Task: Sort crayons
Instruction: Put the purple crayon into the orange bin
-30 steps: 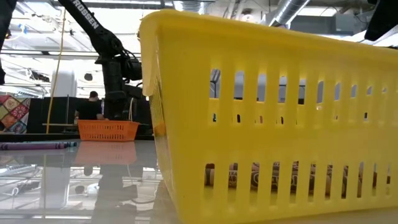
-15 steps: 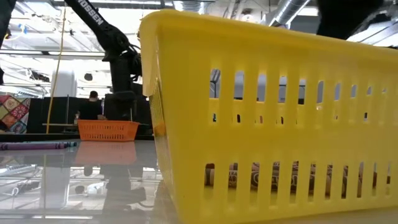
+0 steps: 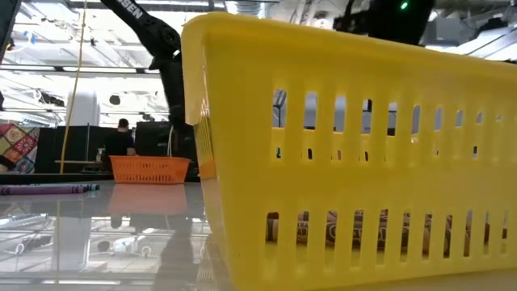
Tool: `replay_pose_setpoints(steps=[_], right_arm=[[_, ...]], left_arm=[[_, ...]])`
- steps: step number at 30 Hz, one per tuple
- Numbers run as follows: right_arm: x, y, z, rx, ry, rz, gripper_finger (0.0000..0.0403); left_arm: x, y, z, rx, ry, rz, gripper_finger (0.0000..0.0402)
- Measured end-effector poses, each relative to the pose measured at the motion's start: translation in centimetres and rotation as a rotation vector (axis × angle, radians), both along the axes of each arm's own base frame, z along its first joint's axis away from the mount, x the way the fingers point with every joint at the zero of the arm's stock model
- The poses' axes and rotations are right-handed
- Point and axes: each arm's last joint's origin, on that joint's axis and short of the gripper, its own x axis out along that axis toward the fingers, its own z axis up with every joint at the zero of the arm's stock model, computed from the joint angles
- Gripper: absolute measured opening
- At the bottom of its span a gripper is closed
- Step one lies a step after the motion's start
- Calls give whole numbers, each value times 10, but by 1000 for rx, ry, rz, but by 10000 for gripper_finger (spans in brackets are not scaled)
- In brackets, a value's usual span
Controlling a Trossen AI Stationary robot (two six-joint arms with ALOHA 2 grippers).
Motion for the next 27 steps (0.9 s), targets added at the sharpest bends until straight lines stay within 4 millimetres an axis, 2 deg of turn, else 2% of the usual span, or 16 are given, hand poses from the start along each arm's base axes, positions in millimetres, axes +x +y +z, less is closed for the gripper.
replay_pose_setpoints(steps=[5, 10, 17, 22, 27], right_arm=[[3, -32, -2, -16, 42, -51, 144], [-6, -66, -12, 12, 39, -125, 143], [-40, -107, -38, 127, -67, -273, 143], [-67, -125, -55, 176, -143, -423, 143], [-82, -138, -71, 198, -165, -522, 143]], left_arm=[[33, -30, 7, 22, -97, -111, 138], [62, -68, 11, 43, -174, -227, 138], [91, -130, 17, 48, -265, -373, 138], [105, -177, 22, 66, -333, -469, 138], [113, -223, 28, 71, -432, -574, 138]])
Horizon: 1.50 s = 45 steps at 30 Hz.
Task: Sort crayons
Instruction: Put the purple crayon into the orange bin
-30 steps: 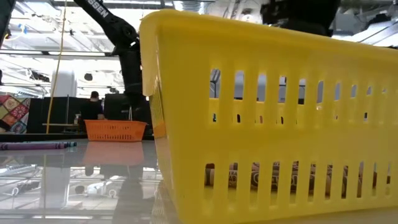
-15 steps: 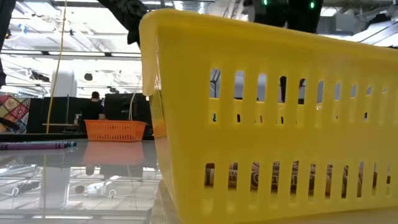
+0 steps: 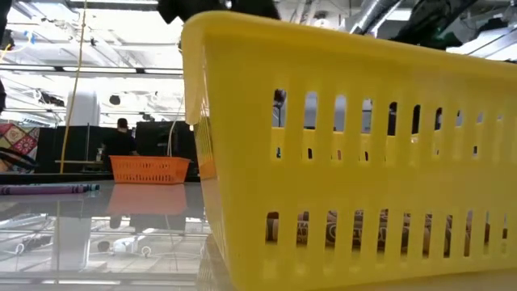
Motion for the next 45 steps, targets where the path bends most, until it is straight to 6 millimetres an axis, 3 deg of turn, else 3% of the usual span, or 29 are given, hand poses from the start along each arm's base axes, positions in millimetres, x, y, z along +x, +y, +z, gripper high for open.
replay_pose_setpoints(steps=[7, 20, 27, 36, 45], right_arm=[[0, -17, -9, 8, -95, -27, 143], [-3, -50, -3, -13, -298, -195, 143], [-3, -51, -5, -8, -296, -201, 143], [10, -57, -33, 50, -199, -223, 143], [11, -61, -35, 42, -204, -233, 142]], left_arm=[[2, -47, 5, -13, -77, -115, 138], [-9, -106, 2, -85, -191, -242, 138], [-14, -116, -5, -103, -216, -217, 138], [-20, -133, -4, -126, -224, -253, 138], [-24, -143, -4, -97, -227, -292, 138]])
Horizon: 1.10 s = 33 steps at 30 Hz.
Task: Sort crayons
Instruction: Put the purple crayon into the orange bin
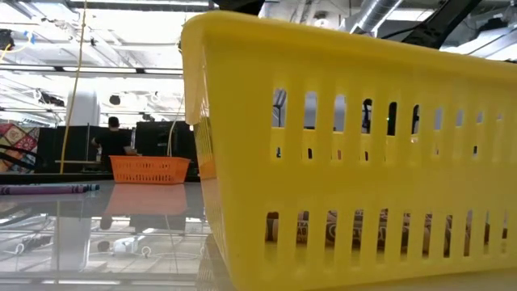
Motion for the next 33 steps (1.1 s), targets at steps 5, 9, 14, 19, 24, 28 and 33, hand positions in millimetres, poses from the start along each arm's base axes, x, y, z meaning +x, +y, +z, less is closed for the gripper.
replay_pose_setpoints(steps=[5, 9, 14, 19, 24, 28, 33], right_arm=[[-2, -3, 0, 17, -11, -11, 127], [-4, -5, 0, 24, -11, -14, 117], [-5, -6, -1, 26, -14, -18, 110], [-9, -2, -9, 49, 4, -12, 102], [-13, 2, -18, 56, -5, -5, 90], [-11, 2, -18, 49, -14, 2, 73], [-11, 2, -17, 41, -23, 17, 52]], left_arm=[[0, 1, 0, 6, -2, 13, 138], [0, 1, -1, 12, 5, 11, 138], [0, 1, -1, 15, 11, 11, 138], [-1, 1, -2, 16, 13, 11, 138], [-1, 1, -2, 16, 14, 11, 138], [-1, 1, -2, 23, 11, 7, 138], [-1, 1, -2, 25, 10, 6, 138]])
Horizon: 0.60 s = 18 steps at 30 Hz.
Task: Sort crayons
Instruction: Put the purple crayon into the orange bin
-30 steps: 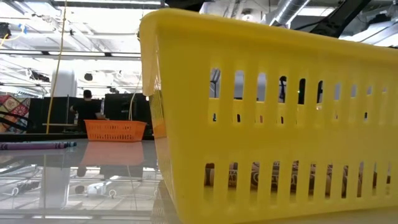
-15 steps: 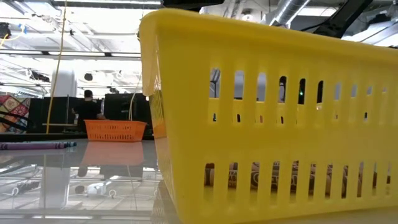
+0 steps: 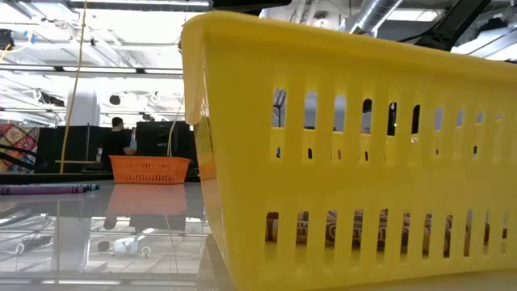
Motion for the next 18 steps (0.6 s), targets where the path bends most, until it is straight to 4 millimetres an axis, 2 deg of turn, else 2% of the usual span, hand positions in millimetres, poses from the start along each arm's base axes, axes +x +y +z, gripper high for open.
replay_pose_setpoints(steps=[9, 18], right_arm=[[0, 0, 0, -3, 1, 8, 15], [1, 0, 0, 7, -6, 18, 10]], left_arm=[[0, 0, 0, 0, 0, 0, 138], [0, 0, 0, 0, -1, 0, 138]])
